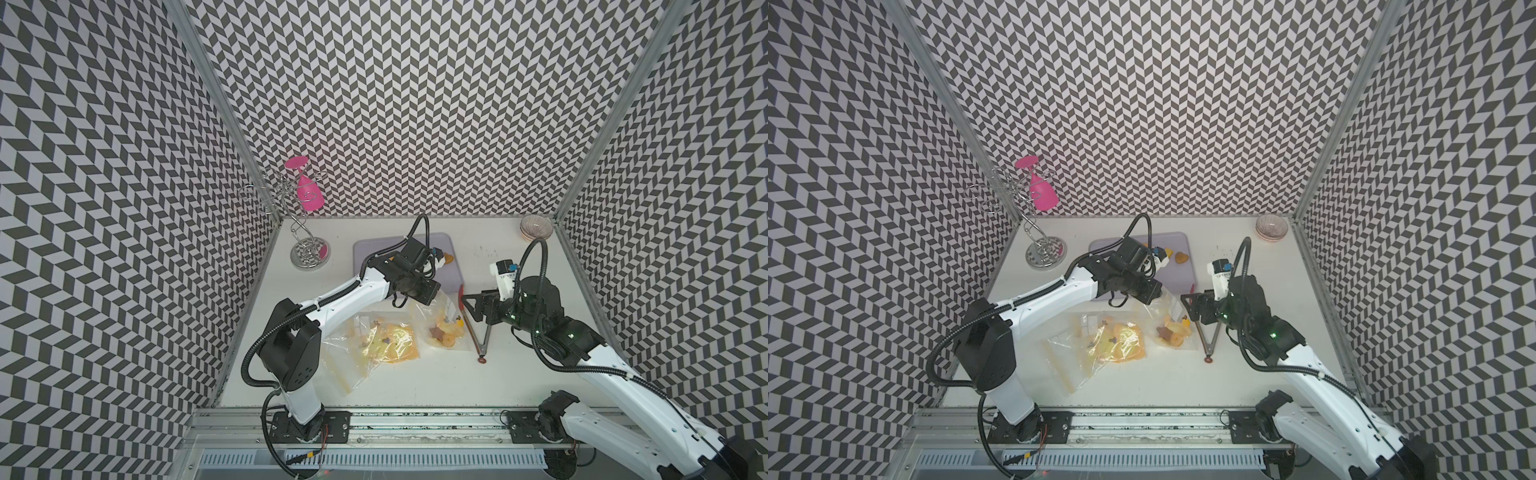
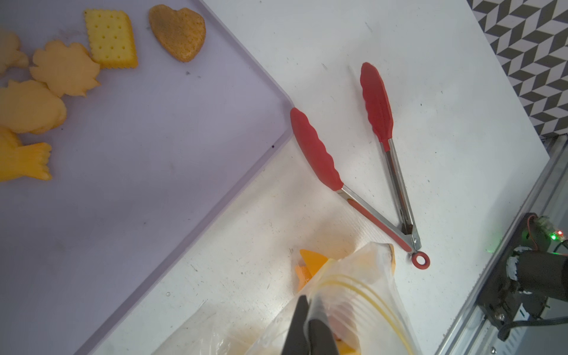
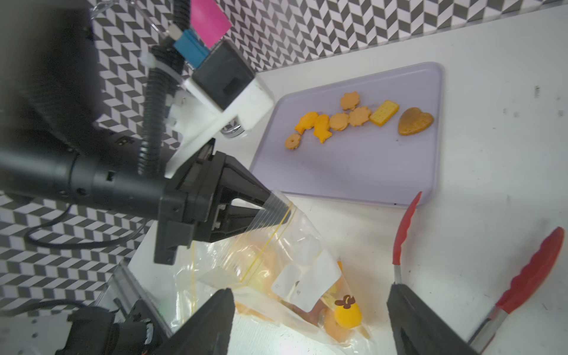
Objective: Put the cookies into a resealable bag to prevent moisture
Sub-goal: Place the ziploc bag at the center of the board, then pick up the ziploc bag from the center of the board.
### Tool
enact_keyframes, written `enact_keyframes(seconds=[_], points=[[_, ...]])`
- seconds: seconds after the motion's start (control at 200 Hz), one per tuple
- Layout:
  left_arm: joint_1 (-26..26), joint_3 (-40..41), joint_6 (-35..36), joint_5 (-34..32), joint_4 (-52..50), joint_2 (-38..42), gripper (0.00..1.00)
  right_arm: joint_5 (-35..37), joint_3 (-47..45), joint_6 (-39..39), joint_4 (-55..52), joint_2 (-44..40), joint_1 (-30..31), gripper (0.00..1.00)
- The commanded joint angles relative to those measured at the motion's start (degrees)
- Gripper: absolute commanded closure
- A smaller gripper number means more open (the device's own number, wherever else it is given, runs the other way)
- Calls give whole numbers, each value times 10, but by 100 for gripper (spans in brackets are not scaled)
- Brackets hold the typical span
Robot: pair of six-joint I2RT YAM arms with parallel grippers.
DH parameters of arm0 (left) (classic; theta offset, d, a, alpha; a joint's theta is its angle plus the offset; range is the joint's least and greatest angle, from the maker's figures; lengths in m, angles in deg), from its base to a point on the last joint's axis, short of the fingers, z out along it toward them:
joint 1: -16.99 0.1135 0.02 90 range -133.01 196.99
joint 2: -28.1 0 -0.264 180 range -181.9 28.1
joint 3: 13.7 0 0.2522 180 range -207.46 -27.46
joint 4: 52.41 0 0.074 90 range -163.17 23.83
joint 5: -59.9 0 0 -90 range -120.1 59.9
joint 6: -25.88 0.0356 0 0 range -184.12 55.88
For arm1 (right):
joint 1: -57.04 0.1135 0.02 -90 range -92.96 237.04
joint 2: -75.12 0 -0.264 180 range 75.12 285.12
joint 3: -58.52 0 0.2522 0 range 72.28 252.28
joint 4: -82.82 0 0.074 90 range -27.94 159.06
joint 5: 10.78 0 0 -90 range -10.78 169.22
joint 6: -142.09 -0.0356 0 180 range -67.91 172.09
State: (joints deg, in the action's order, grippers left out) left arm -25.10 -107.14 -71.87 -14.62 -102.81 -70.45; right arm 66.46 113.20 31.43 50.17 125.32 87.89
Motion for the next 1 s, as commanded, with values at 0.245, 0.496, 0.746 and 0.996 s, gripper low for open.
enact_keyframes(seconds=[0.245, 0.496, 0.746, 0.996], points=[[8, 92, 37, 20, 25, 84, 100, 62, -75, 128, 136, -62, 127, 12], [23, 153, 20, 18, 52, 121, 100, 28, -130, 248, 252, -75, 134, 13], [49, 163, 20, 42, 64, 130, 100, -47, -99, 389, 221, -17, 163, 16], [53, 165, 23, 59, 70, 127, 100, 48, -71, 426, 215, 38, 210, 22]])
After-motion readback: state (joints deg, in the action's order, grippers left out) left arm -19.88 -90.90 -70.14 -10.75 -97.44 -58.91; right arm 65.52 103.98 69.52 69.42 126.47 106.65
